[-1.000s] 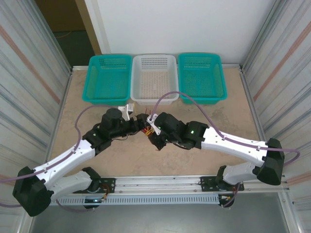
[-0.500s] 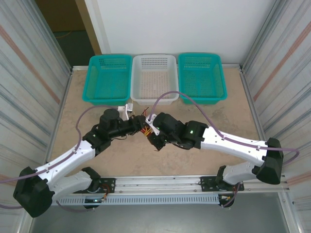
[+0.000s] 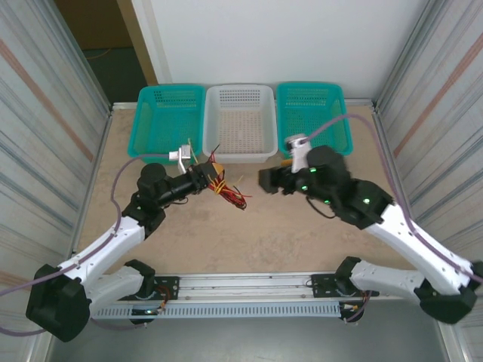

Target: Untangle the cables

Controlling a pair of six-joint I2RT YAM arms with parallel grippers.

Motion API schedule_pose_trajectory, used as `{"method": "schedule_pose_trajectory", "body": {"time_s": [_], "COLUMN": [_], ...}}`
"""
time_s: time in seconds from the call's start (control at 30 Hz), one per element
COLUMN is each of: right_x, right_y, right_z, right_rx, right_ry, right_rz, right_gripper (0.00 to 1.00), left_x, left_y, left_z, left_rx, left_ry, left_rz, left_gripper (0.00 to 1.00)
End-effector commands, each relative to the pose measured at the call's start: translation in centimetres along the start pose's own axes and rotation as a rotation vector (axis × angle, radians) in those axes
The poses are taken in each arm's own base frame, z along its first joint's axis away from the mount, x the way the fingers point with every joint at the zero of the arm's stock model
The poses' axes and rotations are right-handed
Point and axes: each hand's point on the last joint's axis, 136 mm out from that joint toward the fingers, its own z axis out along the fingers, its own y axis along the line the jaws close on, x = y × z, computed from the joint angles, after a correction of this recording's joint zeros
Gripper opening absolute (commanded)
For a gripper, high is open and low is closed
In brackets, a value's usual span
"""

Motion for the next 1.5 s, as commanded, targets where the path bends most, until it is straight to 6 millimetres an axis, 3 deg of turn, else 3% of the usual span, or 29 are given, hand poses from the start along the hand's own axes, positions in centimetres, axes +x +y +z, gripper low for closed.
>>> {"method": "schedule_pose_trajectory", "body": {"time_s": [0.0,0.13,0.43,0.5,0.6,0.83,0.93,1.0,1.03,1.13,1.27,1.47], "right_x": [0.0,-0.7,0.1,0.7,0.7,0.0,-0.1,-0.1,-0.2,-0.3,-0.8,-0.9], "right_y": [1.9,3.6,6.2,6.1,6.4,6.5,6.6,6.6,6.6,6.4,4.7,2.7], "right_z": [0.0,0.2,0.9,2.2,2.9,3.2,3.0,2.9,2.7,2.7,3.8,7.0], "right_rx": [-0.254,-0.427,-0.568,-0.551,-0.559,-0.560,-0.563,-0.563,-0.565,-0.555,-0.493,-0.489], "right_ry": [0.039,0.065,0.085,0.110,0.121,0.098,0.093,0.087,0.083,0.074,0.055,0.027], "right_rz": [0.210,0.283,0.325,0.339,0.349,0.345,0.340,0.336,0.333,0.334,0.369,0.468], "right_gripper": [0.76,0.71,0.64,0.52,0.44,0.30,0.17,0.02,0.00,0.00,0.00,0.00], "left_x": [-0.4,0.1,-0.5,-0.2,0.2,0.3,0.2,0.0,-0.1,-0.7,-1.9,-3.7], "left_y": [-7.1,-10.7,-14.0,-14.4,-14.5,-14.6,-14.7,-14.7,-14.7,-14.4,-14.7,-19.3], "left_z": [-1.1,-1.9,-3.5,-3.4,-3.3,-3.5,-3.5,-3.4,-3.3,-3.0,-2.7,-2.7], "left_rx": [0.276,0.424,0.541,0.553,0.556,0.559,0.557,0.554,0.551,0.534,0.534,0.680], "left_ry": [0.011,0.053,-0.019,-0.004,0.008,0.005,0.004,-0.001,-0.005,-0.033,-0.084,-0.165], "left_rz": [0.169,0.266,0.366,0.373,0.375,0.378,0.383,0.385,0.383,0.367,0.342,0.288], "left_gripper": [0.00,0.00,0.00,0.00,0.00,0.00,0.00,0.00,0.00,0.00,0.00,0.00]}}
